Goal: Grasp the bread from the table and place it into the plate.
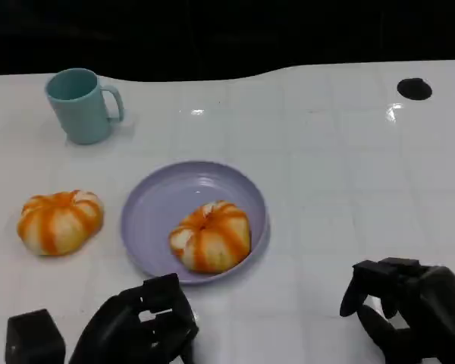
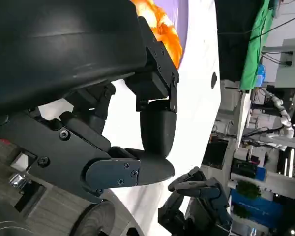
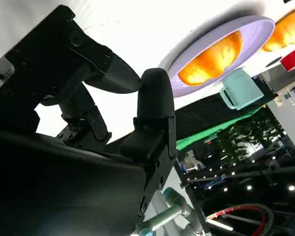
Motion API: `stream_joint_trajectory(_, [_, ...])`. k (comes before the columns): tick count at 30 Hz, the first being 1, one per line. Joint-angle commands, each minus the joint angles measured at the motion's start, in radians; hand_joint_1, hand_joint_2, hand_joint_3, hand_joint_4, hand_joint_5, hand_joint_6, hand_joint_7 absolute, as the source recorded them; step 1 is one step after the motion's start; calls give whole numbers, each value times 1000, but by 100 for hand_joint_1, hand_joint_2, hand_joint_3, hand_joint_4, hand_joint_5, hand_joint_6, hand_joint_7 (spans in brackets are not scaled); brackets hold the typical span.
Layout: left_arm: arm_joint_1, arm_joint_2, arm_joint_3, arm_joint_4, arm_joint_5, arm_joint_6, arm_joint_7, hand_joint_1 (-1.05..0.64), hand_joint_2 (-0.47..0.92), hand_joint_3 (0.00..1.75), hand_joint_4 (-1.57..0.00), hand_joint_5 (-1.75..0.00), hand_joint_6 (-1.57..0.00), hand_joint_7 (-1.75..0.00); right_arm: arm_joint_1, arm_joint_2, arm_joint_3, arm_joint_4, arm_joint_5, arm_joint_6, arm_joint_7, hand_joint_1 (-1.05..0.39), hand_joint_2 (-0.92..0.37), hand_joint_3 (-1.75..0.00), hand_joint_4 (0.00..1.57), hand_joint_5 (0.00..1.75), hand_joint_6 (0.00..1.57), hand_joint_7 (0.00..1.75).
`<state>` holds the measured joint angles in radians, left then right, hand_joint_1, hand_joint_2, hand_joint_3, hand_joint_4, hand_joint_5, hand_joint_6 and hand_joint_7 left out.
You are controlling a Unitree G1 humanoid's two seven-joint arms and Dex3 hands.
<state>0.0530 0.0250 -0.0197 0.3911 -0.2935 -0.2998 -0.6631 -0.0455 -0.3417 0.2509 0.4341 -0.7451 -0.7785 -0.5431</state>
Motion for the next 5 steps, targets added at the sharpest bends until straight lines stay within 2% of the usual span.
stream_joint_trajectory(1, [6,14,12,-3,-9,-4,-7,-58,69,61,-79,-175,-76,-143,-1,-12,-2,-2,4,-3,-16,-19,-29,-137,93,175,88,140])
stream_joint_trajectory(5, [15,16,10,-22,-10,3,-3,-58,69,61,-79,-175,-76,-142,4,-16,-6,-12,6,-2,-15,-18,-29,-137,92,175,88,140])
